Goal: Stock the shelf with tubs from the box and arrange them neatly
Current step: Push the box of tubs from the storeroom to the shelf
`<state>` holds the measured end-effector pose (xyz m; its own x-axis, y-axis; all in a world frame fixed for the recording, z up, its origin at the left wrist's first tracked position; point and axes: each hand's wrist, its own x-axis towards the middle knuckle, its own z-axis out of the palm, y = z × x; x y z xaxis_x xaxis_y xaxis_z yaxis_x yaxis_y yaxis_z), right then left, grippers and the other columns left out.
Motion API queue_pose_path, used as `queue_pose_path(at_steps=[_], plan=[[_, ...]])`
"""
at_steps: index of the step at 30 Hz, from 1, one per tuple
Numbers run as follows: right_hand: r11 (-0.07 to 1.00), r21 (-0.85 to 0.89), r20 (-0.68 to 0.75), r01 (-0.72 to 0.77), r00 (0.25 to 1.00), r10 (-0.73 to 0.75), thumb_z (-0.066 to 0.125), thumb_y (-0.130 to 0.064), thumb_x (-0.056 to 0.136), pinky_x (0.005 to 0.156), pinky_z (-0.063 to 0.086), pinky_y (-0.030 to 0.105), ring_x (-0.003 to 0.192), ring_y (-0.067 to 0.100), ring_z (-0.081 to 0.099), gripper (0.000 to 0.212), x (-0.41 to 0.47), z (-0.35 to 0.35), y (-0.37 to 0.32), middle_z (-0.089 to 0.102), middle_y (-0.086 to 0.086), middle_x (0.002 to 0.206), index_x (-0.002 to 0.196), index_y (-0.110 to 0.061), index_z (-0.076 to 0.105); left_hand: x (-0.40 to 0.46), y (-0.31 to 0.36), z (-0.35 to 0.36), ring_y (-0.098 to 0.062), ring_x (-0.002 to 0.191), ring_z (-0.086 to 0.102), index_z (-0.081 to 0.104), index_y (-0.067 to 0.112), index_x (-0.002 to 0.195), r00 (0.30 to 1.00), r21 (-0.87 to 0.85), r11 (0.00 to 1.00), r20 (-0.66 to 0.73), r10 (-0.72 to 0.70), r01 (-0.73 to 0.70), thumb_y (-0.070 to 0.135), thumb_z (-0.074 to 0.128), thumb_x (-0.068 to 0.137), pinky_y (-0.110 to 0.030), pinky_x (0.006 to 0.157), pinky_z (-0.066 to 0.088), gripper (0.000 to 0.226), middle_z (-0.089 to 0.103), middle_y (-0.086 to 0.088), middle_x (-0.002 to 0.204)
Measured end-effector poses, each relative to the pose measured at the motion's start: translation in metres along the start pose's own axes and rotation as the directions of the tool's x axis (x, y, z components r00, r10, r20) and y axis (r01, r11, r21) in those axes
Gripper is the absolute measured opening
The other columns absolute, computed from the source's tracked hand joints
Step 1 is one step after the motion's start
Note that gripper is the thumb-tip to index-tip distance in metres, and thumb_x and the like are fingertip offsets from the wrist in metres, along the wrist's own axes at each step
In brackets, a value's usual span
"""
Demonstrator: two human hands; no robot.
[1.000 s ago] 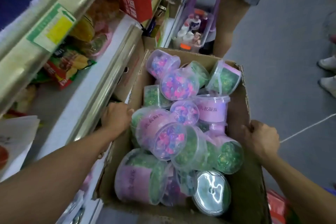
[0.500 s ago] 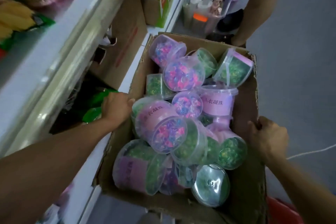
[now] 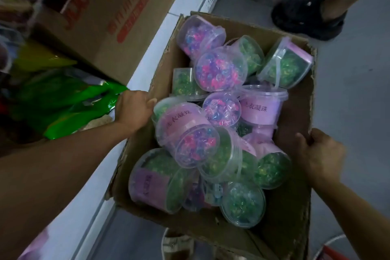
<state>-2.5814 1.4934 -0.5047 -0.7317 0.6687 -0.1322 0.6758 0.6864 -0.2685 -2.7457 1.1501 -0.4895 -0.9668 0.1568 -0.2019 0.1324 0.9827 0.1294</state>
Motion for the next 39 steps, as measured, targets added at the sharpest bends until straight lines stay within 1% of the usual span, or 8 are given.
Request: queue_pose_path(at_steps=[8,18,24,26,29,32,35,39], plan=[[1.000,-0.010,-0.008,-0.004,1.000,0.004,0.062,-0.018,0.086,0.057,0.028,0.034,0.064,0.046,0.055,0.029,0.011,0.042,0.012,0.059,0.033,0.069,0.069,0.005,0.054,0.018,0.002,0.046,-0.041,0.077,0.057,0.061,-0.001,0.072,0.999,-0.033,0.999,-0.039,-0.006,0.005,0.035,0.050,0.095,-0.034,0.060,0.030,0.044,0.065,-0.027,0.079],[0.999,0.014,-0.007,-0.035,0.999,0.035,0.061,-0.017,0.086,0.056,0.029,0.034,0.062,0.045,0.055,0.028,0.007,0.090,0.025,0.058,0.032,0.067,0.070,0.004,0.053,0.020,0.001,0.083,-0.041,0.075,0.060,0.065,-0.007,0.083,0.998,-0.008,1.000,-0.056,-0.002,0.002,0.031,0.051,0.096,-0.032,0.061,0.030,0.043,0.066,-0.027,0.080],[0.998,-0.012,0.018,-0.054,0.998,0.054,0.057,-0.017,0.089,0.056,0.033,0.038,0.067,0.047,0.056,0.024,0.001,0.100,0.025,0.058,0.033,0.072,0.077,0.003,0.052,0.017,-0.005,0.096,-0.028,0.059,0.047,0.056,0.000,0.066,0.997,-0.070,0.997,-0.078,0.011,-0.016,0.030,0.052,0.095,-0.031,0.059,0.029,0.042,0.057,-0.019,0.064],[0.997,-0.037,0.052,-0.072,0.996,0.073,0.055,-0.014,0.091,0.059,0.034,0.040,0.074,0.049,0.058,0.021,0.000,0.096,0.020,0.060,0.034,0.079,0.085,0.006,0.052,0.017,-0.003,0.094,-0.032,0.062,0.052,0.051,0.003,0.065,0.999,-0.063,0.998,-0.040,-0.013,0.010,0.031,0.051,0.095,-0.032,0.058,0.031,0.041,0.054,-0.017,0.065],[0.989,-0.131,0.140,-0.068,0.986,0.087,0.054,-0.009,0.090,0.068,0.042,0.046,0.088,0.048,0.058,0.020,-0.006,0.088,0.012,0.059,0.032,0.096,0.101,0.008,0.049,0.014,0.005,0.085,-0.039,0.079,0.060,0.059,-0.001,0.082,0.996,0.010,0.997,0.033,-0.079,0.079,0.025,0.047,0.097,-0.033,0.061,0.035,0.032,0.063,-0.022,0.084],[0.970,-0.241,0.292,0.013,0.955,0.059,0.058,-0.010,0.086,0.076,0.044,0.046,0.102,0.043,0.052,0.035,-0.014,0.071,0.006,0.052,0.026,0.111,0.113,0.006,0.043,0.002,0.014,0.067,-0.040,0.090,0.059,0.053,-0.001,0.100,0.986,0.031,0.993,0.120,-0.116,0.113,0.014,0.050,0.092,-0.034,0.063,0.036,0.018,0.062,-0.022,0.098],[0.906,-0.381,0.417,0.187,0.909,-0.013,0.057,-0.022,0.086,0.086,0.041,0.044,0.113,0.036,0.043,0.048,-0.021,0.036,-0.006,0.044,0.019,0.123,0.125,-0.001,0.036,-0.018,0.025,0.037,-0.041,0.100,0.056,0.043,0.000,0.116,0.957,0.047,0.995,0.272,-0.099,0.090,0.016,0.053,0.087,-0.041,0.069,0.042,0.035,0.056,-0.023,0.111],[0.815,-0.299,0.601,0.496,0.762,-0.243,0.058,-0.024,0.082,0.097,0.036,0.040,0.124,0.033,0.034,0.064,-0.032,-0.021,-0.038,0.032,0.014,0.136,0.138,-0.014,0.028,-0.040,0.044,-0.014,-0.037,0.118,0.045,0.036,0.010,0.135,0.907,0.125,0.991,0.420,-0.017,-0.039,0.023,0.056,0.085,-0.043,0.092,0.039,0.055,0.045,-0.019,0.130]])
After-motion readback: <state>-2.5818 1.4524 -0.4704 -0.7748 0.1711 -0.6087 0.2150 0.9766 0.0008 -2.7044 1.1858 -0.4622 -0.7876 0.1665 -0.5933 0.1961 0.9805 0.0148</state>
